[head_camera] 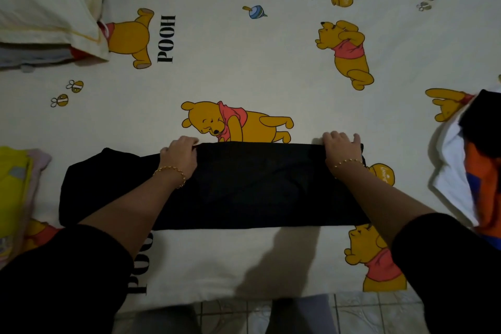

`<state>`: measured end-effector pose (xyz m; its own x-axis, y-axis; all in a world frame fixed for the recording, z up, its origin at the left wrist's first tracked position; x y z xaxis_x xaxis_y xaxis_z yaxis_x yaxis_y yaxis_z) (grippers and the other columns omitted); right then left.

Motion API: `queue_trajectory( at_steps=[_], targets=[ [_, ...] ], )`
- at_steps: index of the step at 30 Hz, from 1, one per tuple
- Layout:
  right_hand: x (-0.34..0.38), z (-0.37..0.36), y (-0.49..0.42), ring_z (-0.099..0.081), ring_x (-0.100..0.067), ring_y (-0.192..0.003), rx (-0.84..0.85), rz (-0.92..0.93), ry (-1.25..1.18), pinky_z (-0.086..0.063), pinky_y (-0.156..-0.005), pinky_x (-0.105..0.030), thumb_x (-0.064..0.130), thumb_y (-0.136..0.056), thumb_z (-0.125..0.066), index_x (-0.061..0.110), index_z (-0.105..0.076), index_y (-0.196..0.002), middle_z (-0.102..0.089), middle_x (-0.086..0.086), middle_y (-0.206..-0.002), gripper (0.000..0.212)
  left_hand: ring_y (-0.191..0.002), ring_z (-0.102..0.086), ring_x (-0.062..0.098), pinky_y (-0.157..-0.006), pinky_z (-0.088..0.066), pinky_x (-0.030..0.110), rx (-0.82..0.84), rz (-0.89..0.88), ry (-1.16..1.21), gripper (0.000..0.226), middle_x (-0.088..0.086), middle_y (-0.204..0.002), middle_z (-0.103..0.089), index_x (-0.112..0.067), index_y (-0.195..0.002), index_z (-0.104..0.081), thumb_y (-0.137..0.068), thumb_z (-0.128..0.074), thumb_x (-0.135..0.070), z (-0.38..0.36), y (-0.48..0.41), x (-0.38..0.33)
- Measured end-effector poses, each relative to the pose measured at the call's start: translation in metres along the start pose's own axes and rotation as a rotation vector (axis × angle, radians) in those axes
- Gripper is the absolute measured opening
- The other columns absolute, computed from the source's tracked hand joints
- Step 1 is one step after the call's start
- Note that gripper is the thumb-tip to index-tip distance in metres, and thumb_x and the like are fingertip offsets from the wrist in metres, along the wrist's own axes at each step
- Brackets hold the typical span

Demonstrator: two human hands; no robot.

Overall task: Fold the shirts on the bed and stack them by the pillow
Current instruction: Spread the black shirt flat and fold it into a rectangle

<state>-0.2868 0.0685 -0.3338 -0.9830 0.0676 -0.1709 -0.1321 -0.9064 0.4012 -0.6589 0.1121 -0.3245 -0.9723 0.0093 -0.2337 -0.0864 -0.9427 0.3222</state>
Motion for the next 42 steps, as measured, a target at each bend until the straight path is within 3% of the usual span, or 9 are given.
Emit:
queue_trajectory(
  at_steps=[4, 9, 14, 20, 22, 28, 35, 38, 42],
  targets=[
    [-0.011, 0.022, -0.022, -0.053, -0.022, -0.113, -0.069, 0.064, 0.101, -0.016, -0.112, -0.053, 0.008, -0.085, -0.052, 0.016, -0.050, -0.113, -0.060, -0.002, -0.113, 0.029, -0.101, -0.054, 0.029, -0.088, -0.039, 0.042, -0.029, 0.011, -0.102, 0.022, 0.010, -0.107, -0.061, -0.012, -0.108, -0.062, -0.097, -0.043, -0.016, 0.003, -0.003, 0.004],
    [-0.002, 0.028, -0.026, -0.047, -0.025, -0.118, -0.055, 0.048, 0.062, -0.018, -0.112, -0.054, 0.008, -0.083, -0.056, 0.014, -0.048, -0.119, -0.053, -0.006, -0.120, 0.037, -0.100, -0.054, 0.029, -0.087, -0.039, 0.044, -0.091, 0.026, -0.056, 0.020, 0.010, -0.105, -0.060, -0.012, -0.107, -0.062, -0.096, -0.047, -0.017, 0.006, 0.003, 0.003],
    [0.047, 0.026, 0.005, -0.040, -0.022, -0.128, -0.209, 0.204, -0.184, -0.019, -0.114, -0.051, 0.015, -0.088, -0.051, 0.018, -0.046, -0.129, -0.047, -0.003, -0.133, 0.041, -0.100, -0.054, 0.026, -0.091, -0.039, 0.042, -0.297, -0.184, 0.049, 0.022, 0.008, -0.107, -0.059, -0.012, -0.111, -0.060, -0.092, -0.053, -0.022, 0.026, 0.025, -0.031],
    [0.077, 0.007, 0.031, -0.039, -0.018, -0.131, -0.152, 0.326, -0.186, -0.019, -0.113, -0.047, 0.034, -0.097, -0.045, 0.023, -0.047, -0.135, -0.048, 0.001, -0.137, 0.040, -0.117, -0.050, 0.018, -0.104, -0.033, 0.041, -0.031, -0.420, -0.110, 0.046, 0.000, -0.121, -0.057, -0.019, -0.119, -0.058, -0.090, -0.045, -0.053, -0.008, 0.051, -0.050],
    [0.071, 0.005, 0.032, -0.043, -0.018, -0.127, -0.155, 0.286, -0.190, -0.019, -0.113, -0.045, 0.031, -0.097, -0.046, 0.024, -0.053, -0.130, -0.053, 0.002, -0.132, 0.034, -0.116, -0.051, 0.017, -0.105, -0.033, 0.039, -0.029, -0.440, -0.143, 0.036, -0.001, -0.119, -0.060, -0.020, -0.115, -0.062, -0.091, -0.051, -0.044, -0.012, 0.056, -0.047],
    [0.055, 0.021, 0.026, -0.054, -0.021, -0.109, -0.115, 0.238, -0.286, -0.026, -0.106, -0.044, 0.027, -0.098, -0.041, 0.021, -0.053, -0.116, -0.063, -0.001, -0.111, 0.023, -0.077, -0.057, 0.017, -0.065, -0.043, 0.028, -0.071, -0.214, 0.103, 0.017, 0.003, -0.088, -0.064, -0.015, -0.109, -0.055, -0.098, -0.044, -0.020, 0.006, 0.052, -0.033],
    [0.047, 0.014, 0.030, -0.027, -0.025, -0.138, -0.198, 0.102, -0.233, -0.014, -0.115, -0.054, 0.012, -0.084, -0.051, 0.013, -0.033, -0.142, -0.035, -0.009, -0.146, 0.061, -0.113, -0.053, 0.020, -0.102, -0.035, 0.039, -0.209, -0.173, -0.051, 0.030, 0.004, -0.120, -0.059, -0.014, -0.124, -0.054, -0.094, -0.050, -0.014, 0.000, 0.040, -0.049],
    [0.074, 0.004, 0.049, -0.013, -0.023, -0.146, -0.248, 0.162, -0.270, -0.008, -0.116, -0.053, 0.022, -0.089, -0.043, 0.011, -0.024, -0.149, -0.020, -0.008, -0.157, 0.063, -0.127, -0.047, 0.022, -0.110, -0.029, 0.046, -0.262, -0.263, -0.114, 0.042, 0.007, -0.134, -0.053, -0.010, -0.131, -0.051, -0.089, -0.053, -0.011, -0.012, 0.053, -0.071],
    [0.099, -0.032, 0.056, 0.000, -0.021, -0.147, -0.189, 0.224, -0.179, -0.006, -0.117, -0.055, 0.045, -0.096, -0.021, 0.011, -0.011, -0.151, -0.005, -0.006, -0.160, 0.066, -0.139, -0.032, 0.024, -0.112, -0.022, 0.048, -0.122, -0.452, -0.257, 0.057, 0.008, -0.150, -0.035, -0.012, -0.142, -0.038, -0.088, -0.051, -0.026, -0.063, 0.078, -0.107]
  ],
)
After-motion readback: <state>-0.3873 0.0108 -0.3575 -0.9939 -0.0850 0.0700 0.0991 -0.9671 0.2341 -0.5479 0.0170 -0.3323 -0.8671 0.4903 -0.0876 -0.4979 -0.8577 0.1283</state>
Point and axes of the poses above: each hand's wrist, its own y-axis away from the middle knuckle, its own z-axis out of the back of the hand, x = y × z, the point moved 9 cm from there along -y, towards the middle knuckle
